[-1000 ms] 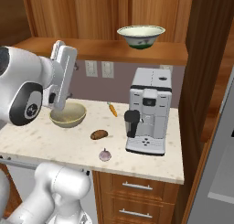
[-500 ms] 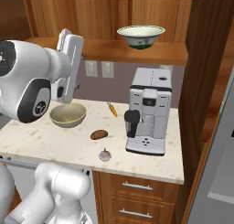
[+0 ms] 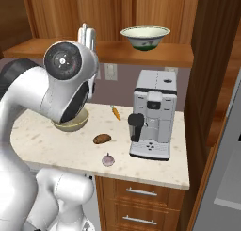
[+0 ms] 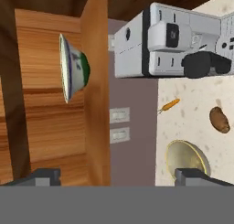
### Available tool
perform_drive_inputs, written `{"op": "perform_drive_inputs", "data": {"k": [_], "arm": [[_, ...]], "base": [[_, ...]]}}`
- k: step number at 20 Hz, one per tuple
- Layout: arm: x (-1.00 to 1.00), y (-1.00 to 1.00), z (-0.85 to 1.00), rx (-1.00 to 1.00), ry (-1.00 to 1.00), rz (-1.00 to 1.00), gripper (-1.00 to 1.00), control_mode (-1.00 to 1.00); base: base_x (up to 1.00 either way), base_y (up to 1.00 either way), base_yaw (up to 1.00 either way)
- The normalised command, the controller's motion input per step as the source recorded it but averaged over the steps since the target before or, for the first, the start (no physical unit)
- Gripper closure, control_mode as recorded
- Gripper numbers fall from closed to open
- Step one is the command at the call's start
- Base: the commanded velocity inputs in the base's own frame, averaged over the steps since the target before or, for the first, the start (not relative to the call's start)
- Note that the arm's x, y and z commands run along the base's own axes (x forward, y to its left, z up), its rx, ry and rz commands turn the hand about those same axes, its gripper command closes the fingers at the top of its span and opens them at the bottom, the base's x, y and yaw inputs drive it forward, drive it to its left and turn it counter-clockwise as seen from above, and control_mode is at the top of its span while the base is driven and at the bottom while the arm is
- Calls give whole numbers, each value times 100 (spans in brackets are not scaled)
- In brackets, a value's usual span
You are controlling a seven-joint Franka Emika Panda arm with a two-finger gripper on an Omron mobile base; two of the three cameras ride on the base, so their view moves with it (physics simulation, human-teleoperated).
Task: Pick both bowls and place them on the counter. Then place the potato in one bowl and place the garlic in the other bowl.
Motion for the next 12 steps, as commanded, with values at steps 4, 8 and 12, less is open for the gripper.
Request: {"op": "perform_drive_inputs", "data": {"k": [4, 8, 12], "arm": [[42, -7, 11, -2, 0, 19, -100, -100], [37, -14, 13, -1, 0, 16, -100, -100], [45, -4, 4, -8, 0, 5, -100, -100]], "base": [[0, 0, 0], [0, 0, 0], [0, 0, 0]]}}
